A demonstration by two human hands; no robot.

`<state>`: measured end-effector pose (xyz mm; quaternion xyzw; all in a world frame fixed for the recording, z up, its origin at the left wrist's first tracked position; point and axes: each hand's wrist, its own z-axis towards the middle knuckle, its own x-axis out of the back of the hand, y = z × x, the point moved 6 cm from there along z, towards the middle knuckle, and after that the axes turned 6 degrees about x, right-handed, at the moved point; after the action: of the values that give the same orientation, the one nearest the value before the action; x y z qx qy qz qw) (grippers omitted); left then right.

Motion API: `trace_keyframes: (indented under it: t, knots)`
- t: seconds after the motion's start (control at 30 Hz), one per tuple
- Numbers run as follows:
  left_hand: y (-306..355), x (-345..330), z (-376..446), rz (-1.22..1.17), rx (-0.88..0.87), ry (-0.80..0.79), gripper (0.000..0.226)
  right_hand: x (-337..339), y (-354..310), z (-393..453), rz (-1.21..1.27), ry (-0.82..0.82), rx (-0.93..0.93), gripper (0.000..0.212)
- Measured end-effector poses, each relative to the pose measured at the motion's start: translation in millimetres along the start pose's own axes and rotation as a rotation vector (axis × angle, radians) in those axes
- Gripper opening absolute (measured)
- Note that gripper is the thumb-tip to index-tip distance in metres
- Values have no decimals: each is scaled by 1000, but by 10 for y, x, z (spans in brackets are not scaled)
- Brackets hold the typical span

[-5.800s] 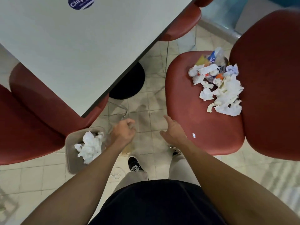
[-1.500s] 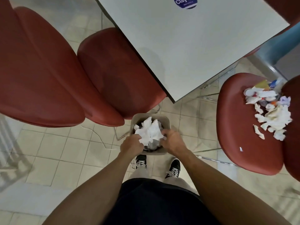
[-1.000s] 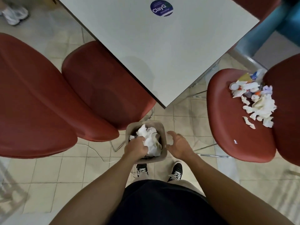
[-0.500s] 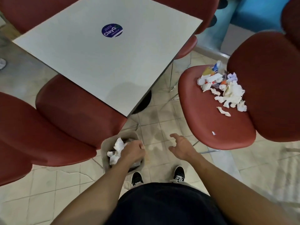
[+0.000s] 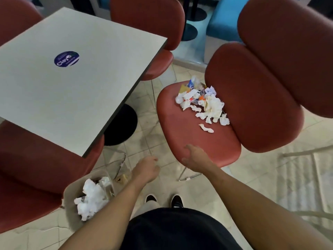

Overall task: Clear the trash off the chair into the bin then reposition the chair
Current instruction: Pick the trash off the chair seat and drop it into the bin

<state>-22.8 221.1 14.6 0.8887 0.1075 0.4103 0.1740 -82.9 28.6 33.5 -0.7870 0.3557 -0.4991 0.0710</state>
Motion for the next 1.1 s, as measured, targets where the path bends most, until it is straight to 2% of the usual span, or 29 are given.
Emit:
trace_keyframes:
  t: [0.13,0.47,0.7,1.1]
  knots:
    - [457,79,170,-17,-85,-2,38,179,151,68,40,16,-28,54]
    - [1406,224,836,108,-291,6,29,787,628,444,148,160,-174,53]
    - [1991,171,1321,138,-311,3,31,1163,1140,873,186,142,-218,53]
    - [3166,-227,2368,152,-168,12,27,1585,2092,1980,404,103,-270,51]
